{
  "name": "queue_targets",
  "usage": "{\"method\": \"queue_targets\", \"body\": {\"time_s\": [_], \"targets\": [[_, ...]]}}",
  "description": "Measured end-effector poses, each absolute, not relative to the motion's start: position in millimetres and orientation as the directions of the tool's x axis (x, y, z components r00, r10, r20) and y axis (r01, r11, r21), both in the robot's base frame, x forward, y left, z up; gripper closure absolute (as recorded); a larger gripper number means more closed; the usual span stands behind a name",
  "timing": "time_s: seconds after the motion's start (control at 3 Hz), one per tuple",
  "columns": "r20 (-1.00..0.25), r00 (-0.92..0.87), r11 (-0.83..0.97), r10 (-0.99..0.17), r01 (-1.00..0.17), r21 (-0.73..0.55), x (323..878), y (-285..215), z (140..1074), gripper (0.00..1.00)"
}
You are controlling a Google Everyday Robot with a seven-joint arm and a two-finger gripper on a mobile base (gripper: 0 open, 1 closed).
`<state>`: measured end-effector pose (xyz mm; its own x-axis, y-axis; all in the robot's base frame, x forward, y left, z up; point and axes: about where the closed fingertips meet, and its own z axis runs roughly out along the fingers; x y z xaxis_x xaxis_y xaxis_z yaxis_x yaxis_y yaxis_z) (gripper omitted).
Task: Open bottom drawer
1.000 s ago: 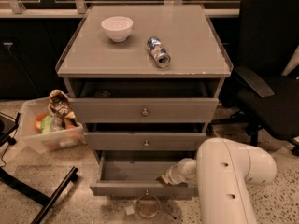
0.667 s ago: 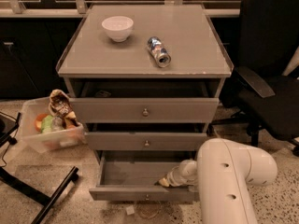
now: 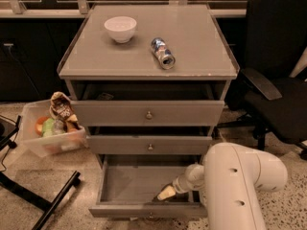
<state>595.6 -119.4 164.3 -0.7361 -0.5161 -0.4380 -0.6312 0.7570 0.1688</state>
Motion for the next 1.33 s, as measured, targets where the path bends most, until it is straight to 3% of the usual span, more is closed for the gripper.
{"method": "queue_targets", "body": {"time_s": [0.33, 1.0, 1.33], "targets": [[-0.449, -0.737, 0.755, -0.506, -0.63, 0.184, 597, -119, 163, 0.0], [-0.474, -0.736, 0.759, -0.483, -0.622, 0.193, 570, -125, 157, 0.42], [-0.417, -0.734, 0.721, -0.536, -0.655, 0.225, 533, -121, 146, 0.65]]}}
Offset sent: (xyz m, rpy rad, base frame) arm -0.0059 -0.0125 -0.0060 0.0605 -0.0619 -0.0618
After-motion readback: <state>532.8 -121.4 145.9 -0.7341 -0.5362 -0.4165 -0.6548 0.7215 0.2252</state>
